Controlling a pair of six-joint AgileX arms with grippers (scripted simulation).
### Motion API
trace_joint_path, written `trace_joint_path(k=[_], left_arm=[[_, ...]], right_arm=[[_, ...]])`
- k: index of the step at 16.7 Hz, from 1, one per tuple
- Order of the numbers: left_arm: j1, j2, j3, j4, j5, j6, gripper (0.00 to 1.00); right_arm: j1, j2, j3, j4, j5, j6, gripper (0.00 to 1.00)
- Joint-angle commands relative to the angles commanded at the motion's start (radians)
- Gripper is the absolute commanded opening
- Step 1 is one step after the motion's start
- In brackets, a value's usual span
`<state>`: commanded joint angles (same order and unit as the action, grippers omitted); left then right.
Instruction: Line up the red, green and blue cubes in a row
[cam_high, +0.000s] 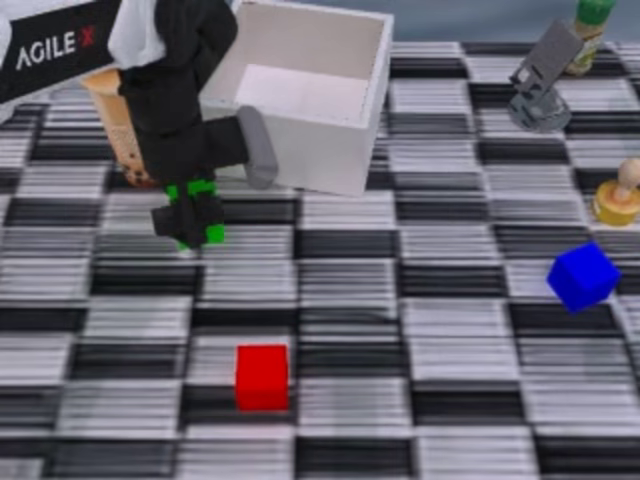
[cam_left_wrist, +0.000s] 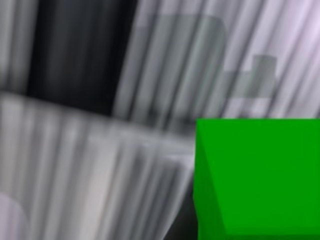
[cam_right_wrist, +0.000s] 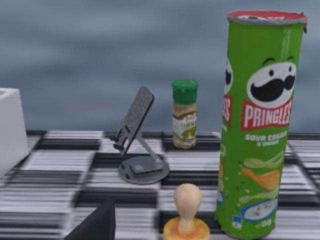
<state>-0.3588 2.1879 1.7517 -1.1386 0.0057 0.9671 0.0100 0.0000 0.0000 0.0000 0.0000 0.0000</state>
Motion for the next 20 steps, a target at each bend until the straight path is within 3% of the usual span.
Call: trace_joint_path(k=[8, 16, 20], left_arm=[[-0.042, -0.02, 0.004, -0.021, 0.0, -0.021, 0.0], [-0.437, -0.134, -0.11, -0.027, 0.004, -0.204, 0.0], [-0.487, -0.159, -0.13, -0.024, 0.003, -0.236, 0.0]], right_arm=[[0.0, 0.0, 0.0, 0.0, 0.0, 0.0, 1.0], [0.0, 0.0, 0.0, 0.0, 0.0, 0.0, 1.0], [0.0, 0.0, 0.0, 0.0, 0.0, 0.0, 1.0]])
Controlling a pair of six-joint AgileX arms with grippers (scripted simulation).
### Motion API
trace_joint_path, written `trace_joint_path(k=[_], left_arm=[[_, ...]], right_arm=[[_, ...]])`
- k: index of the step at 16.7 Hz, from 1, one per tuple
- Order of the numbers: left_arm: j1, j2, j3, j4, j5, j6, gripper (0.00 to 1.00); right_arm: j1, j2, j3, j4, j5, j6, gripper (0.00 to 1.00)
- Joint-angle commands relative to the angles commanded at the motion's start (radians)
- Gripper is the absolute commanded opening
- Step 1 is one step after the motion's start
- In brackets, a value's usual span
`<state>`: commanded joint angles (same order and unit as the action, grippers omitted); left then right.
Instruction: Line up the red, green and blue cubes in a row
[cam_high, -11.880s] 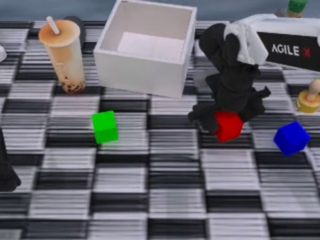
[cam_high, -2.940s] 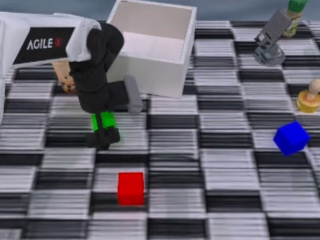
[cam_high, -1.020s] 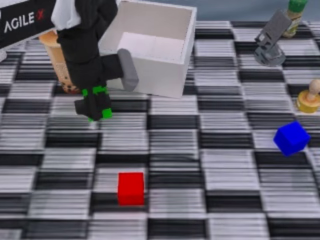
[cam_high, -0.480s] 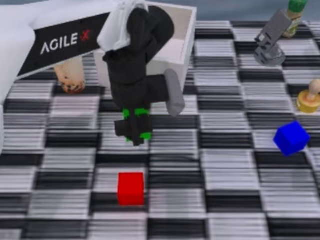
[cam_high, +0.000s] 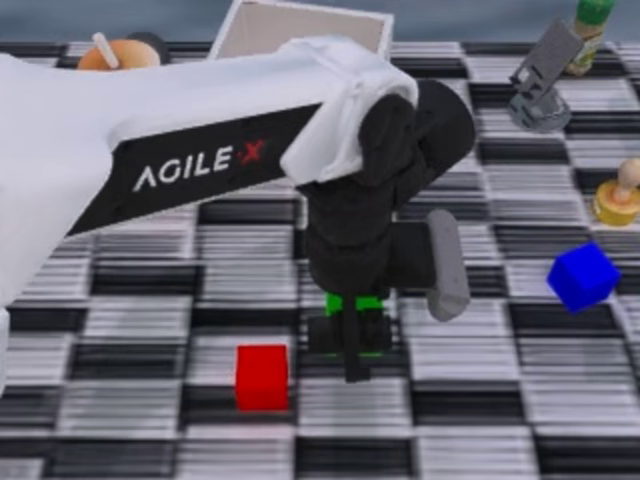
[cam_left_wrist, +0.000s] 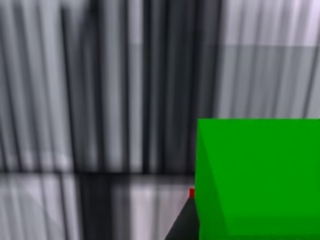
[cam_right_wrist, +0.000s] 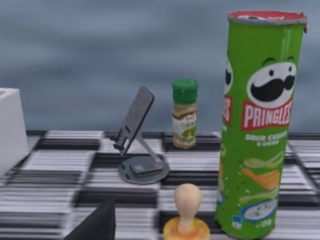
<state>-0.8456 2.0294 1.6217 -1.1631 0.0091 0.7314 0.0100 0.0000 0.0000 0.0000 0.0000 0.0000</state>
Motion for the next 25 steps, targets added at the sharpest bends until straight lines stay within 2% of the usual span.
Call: trace_joint_path(k=[4, 10, 15, 25], left_arm=[[0.006, 0.009, -0.011, 0.017, 0.001, -0.001, 0.0], [-0.003, 0.078, -0.14, 0.225, 0.001, -0.005, 0.0], [-0.006, 0.089, -0.153, 0.242, 0.001, -0.005, 0.0], [-0.006, 0.089, -0.153, 0.242, 0.001, -0.005, 0.75]], right_arm=[[0.0, 0.0, 0.0, 0.0, 0.0, 0.0, 1.0], [0.0, 0.0, 0.0, 0.0, 0.0, 0.0, 1.0], [0.0, 0.0, 0.0, 0.0, 0.0, 0.0, 1.0], [0.0, 0.0, 0.0, 0.0, 0.0, 0.0, 1.0]])
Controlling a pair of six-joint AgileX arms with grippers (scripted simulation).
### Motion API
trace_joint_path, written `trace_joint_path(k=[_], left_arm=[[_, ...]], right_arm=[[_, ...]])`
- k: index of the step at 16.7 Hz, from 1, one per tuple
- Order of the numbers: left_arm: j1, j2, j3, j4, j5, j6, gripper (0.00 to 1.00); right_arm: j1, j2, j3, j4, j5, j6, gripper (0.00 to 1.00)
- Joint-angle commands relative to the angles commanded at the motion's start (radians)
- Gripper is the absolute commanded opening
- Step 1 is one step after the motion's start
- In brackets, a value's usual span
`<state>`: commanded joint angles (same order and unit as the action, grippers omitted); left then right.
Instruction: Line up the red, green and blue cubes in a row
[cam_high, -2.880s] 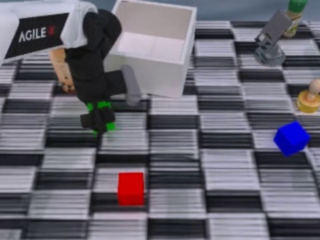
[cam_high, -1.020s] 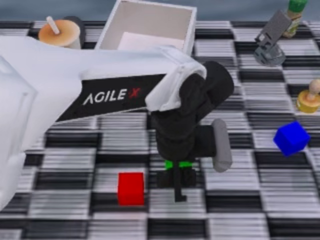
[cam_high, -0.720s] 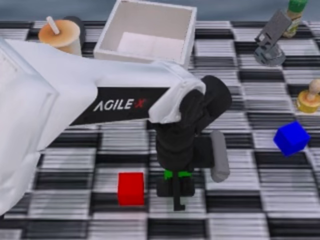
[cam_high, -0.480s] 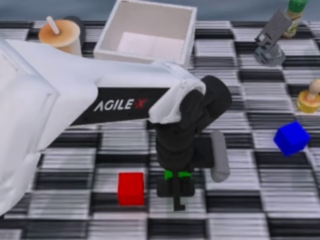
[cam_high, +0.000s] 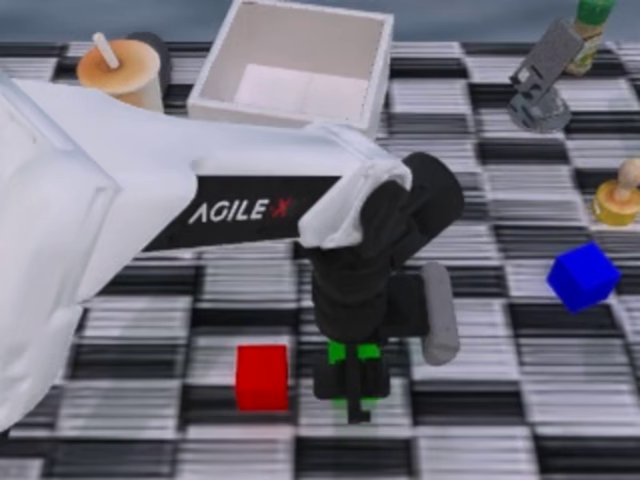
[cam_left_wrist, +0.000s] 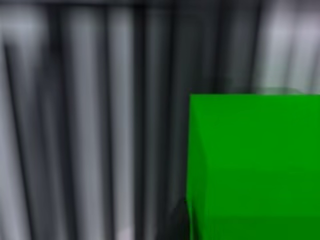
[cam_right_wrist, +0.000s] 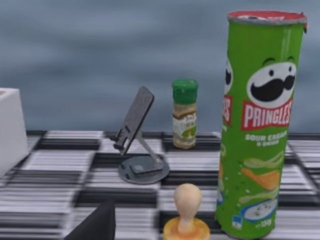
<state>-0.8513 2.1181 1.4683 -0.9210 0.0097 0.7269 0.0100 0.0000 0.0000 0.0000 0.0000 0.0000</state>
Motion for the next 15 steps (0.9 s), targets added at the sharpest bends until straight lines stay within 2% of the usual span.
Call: trace_joint_path(k=[3, 4, 15], left_arm=[[0.0, 0.0, 0.0, 0.0, 0.0, 0.0, 0.98], [0.0, 0.0, 0.0, 0.0, 0.0, 0.0, 1.0], [0.007, -0.011, 0.031, -0.041, 0.0, -0.002, 1.0]], right_arm=[[0.0, 0.0, 0.0, 0.0, 0.0, 0.0, 1.0], [0.0, 0.0, 0.0, 0.0, 0.0, 0.0, 1.0], [0.0, 0.0, 0.0, 0.0, 0.0, 0.0, 1.0]])
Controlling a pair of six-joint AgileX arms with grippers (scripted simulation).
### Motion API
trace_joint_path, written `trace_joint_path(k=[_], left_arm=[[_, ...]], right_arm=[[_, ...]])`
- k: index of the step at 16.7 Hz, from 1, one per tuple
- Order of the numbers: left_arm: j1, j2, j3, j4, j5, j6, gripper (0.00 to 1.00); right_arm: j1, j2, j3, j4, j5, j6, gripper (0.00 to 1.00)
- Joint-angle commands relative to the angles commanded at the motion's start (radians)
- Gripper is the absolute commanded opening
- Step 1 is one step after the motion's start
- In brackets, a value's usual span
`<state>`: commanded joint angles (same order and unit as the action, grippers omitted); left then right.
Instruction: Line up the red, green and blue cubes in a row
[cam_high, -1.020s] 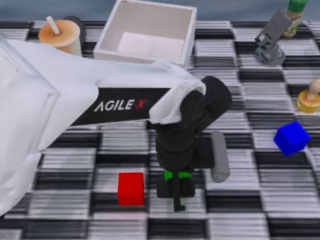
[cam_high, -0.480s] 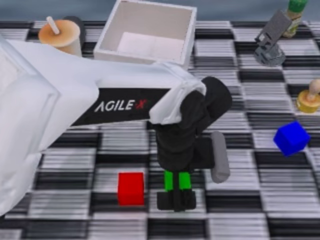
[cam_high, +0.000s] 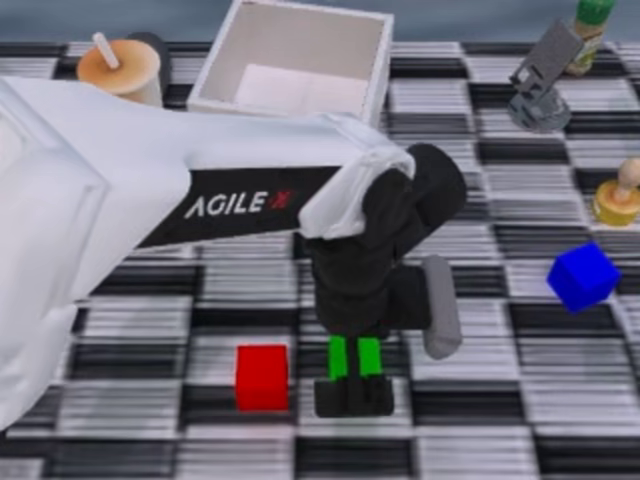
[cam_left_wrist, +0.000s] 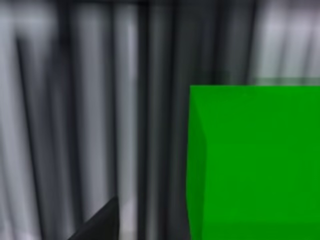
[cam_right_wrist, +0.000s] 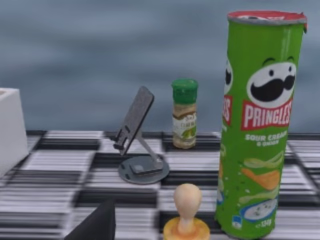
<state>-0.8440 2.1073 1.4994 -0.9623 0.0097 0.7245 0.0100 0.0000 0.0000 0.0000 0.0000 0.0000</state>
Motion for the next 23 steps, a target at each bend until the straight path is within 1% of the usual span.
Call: trace_joint_path(k=[6, 11, 13, 15, 17, 20, 23], left_arm=[[0.013, -0.061, 0.131, -0.196, 0.0, 0.001, 1.0], [0.009, -0.063, 0.138, -0.205, -0.001, 0.001, 1.0], [0.026, -0.093, 0.11, -0.185, -0.003, -0.01, 1.0], [0.065, -0.166, 0.046, -0.14, -0.008, -0.037, 1.0], [0.123, -0.281, -0.049, -0.076, -0.013, -0.077, 1.0], [0.233, -0.521, -0.242, 0.048, -0.02, -0.158, 1.0], [0.362, -0.821, -0.482, 0.198, -0.025, -0.257, 1.0]], right_arm=[[0.0, 0.0, 0.0, 0.0, 0.0, 0.0, 1.0], [0.0, 0.0, 0.0, 0.0, 0.0, 0.0, 1.0], [0.005, 0.028, 0.027, -0.02, -0.001, -0.004, 1.0], [0.014, 0.093, 0.089, -0.063, -0.003, -0.012, 1.0], [0.026, 0.198, 0.186, -0.13, -0.003, -0.025, 1.0], [0.046, 0.419, 0.365, -0.257, -0.002, -0.051, 1.0], [0.071, 0.712, 0.573, -0.413, 0.0, -0.083, 1.0]])
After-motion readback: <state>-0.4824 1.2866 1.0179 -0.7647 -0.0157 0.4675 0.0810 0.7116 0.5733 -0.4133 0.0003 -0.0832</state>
